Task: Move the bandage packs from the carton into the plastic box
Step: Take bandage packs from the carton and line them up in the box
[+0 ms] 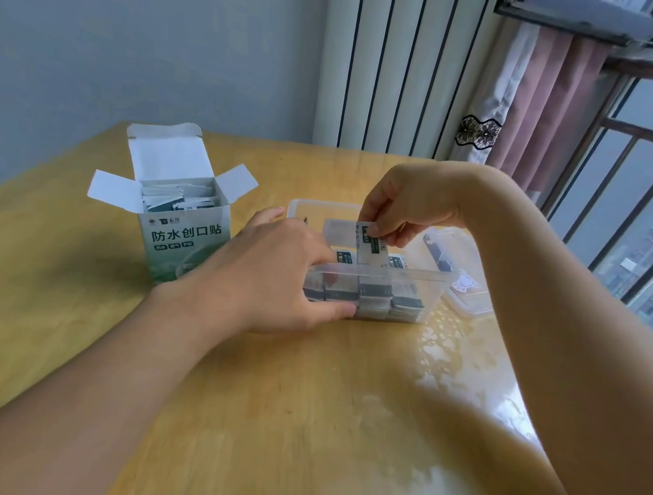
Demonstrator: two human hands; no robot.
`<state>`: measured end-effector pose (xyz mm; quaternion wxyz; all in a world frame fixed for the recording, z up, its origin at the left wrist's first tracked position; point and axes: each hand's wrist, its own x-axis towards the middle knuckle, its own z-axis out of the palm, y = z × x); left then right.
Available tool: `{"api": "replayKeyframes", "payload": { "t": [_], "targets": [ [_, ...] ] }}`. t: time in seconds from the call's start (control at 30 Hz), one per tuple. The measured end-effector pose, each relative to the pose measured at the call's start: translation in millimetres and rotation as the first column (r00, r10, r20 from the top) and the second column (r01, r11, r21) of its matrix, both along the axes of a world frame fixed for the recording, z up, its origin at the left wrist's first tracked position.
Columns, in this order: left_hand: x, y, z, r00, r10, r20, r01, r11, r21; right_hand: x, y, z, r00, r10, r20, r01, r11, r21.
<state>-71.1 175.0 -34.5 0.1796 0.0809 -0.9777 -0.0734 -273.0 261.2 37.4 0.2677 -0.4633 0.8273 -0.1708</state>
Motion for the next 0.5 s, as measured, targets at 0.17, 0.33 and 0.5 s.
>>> {"api": "replayKeyframes", "payload": {
  "t": [0.17,0.33,0.5],
  "targets": [
    [-3,-1,-2,1.0,0.011,-0.007,-0.012,1.0,-0.024,2,-1,-3,0.999,0.023,0.03,-0.025,0.998,0.051],
    [-6,-6,-5,1.0,0.011,0.002,-0.011,0.998,-0.055,7,-2,-3,0.998,0.048,-0.049,-0.043,0.993,0.106],
    [-7,-7,-6,1.0,0.017,0.009,-0.016,0.998,-0.061,12,-5,-4,0.977,0.084,-0.198,-0.053,0.986,0.155]
  ]
}}
